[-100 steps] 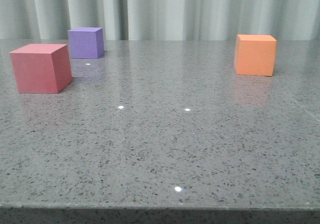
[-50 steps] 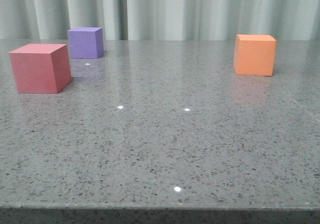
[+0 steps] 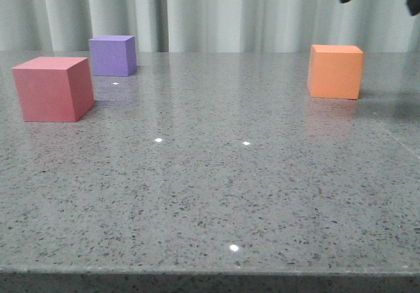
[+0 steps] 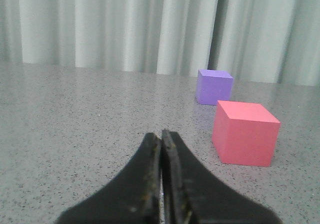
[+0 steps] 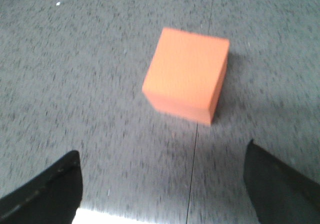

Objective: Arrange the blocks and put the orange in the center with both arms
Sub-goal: 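Lower the open right gripper over the orange cube and grasp it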

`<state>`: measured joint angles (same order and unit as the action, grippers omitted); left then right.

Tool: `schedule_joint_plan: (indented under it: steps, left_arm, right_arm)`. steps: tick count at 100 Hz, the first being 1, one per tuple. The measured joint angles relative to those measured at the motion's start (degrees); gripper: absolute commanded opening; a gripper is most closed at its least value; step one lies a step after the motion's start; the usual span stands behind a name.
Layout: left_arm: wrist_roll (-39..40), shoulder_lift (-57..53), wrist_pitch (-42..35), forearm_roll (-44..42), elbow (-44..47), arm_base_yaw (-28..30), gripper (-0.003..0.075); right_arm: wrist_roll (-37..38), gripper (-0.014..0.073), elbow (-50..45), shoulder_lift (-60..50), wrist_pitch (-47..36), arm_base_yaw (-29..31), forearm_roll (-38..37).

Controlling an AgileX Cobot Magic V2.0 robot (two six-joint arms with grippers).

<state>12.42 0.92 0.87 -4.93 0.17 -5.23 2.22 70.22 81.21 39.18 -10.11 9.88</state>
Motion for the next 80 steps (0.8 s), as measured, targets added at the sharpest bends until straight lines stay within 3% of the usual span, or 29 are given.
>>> schedule_joint_plan:
  steps: [36,80]
  left_arm:
    - [0.0,0.0,0.0,0.0,0.0,0.0,-0.002]
    - [0.0,0.0,0.0,0.0,0.0,0.0,-0.002]
  right_arm:
    - [1.25,0.0643,13.29,14.1,0.0,-0.09,-2.57]
    - [3.43,0.0643,14.43,19.99,0.1,-0.09,-4.97]
